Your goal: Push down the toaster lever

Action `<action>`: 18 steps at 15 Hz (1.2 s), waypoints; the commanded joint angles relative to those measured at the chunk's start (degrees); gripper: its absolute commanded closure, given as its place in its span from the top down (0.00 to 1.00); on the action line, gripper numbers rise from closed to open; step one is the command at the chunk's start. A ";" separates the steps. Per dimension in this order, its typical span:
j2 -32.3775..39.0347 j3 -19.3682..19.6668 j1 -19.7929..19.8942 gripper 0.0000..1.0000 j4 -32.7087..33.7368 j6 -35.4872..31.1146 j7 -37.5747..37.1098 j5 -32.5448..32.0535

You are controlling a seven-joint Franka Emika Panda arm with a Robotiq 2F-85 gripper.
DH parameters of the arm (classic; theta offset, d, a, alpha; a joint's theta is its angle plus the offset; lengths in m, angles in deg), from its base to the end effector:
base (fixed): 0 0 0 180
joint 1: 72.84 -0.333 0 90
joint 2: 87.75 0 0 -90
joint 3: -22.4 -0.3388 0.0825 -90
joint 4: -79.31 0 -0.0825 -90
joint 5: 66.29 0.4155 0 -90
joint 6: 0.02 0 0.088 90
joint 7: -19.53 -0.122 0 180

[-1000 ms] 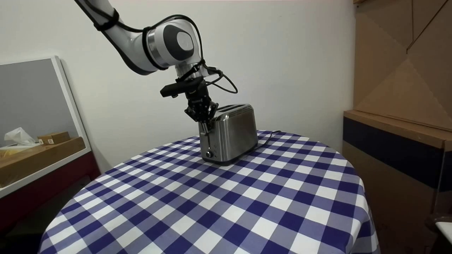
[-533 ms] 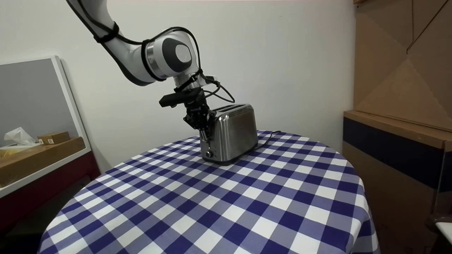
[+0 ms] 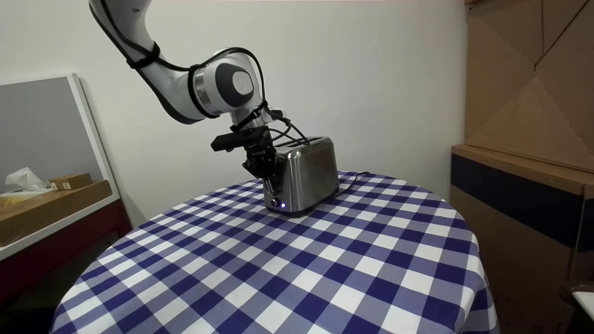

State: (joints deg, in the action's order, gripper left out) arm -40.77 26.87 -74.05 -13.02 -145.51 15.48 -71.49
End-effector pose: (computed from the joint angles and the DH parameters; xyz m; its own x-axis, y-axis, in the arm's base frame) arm 0.7376 -0.0349 0.1322 0.9936 -0.0215 0.1104 -0.0335 -0.9936 0.1083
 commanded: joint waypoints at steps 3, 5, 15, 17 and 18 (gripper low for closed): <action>-1.40 -0.88 0.96 0.00 -1.44 -0.42 -0.02 1.72; -4.40 -2.08 2.09 0.00 -3.02 0.68 0.70 3.40; -26.19 -8.62 6.81 0.00 -12.61 19.76 8.52 14.99; -30.39 -7.86 5.92 0.00 -14.80 24.74 8.46 14.94; -32.53 -7.23 5.05 0.00 -16.48 25.46 7.57 13.34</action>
State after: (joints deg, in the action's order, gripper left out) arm -66.26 18.96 -68.15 -23.50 -123.58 22.01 -58.36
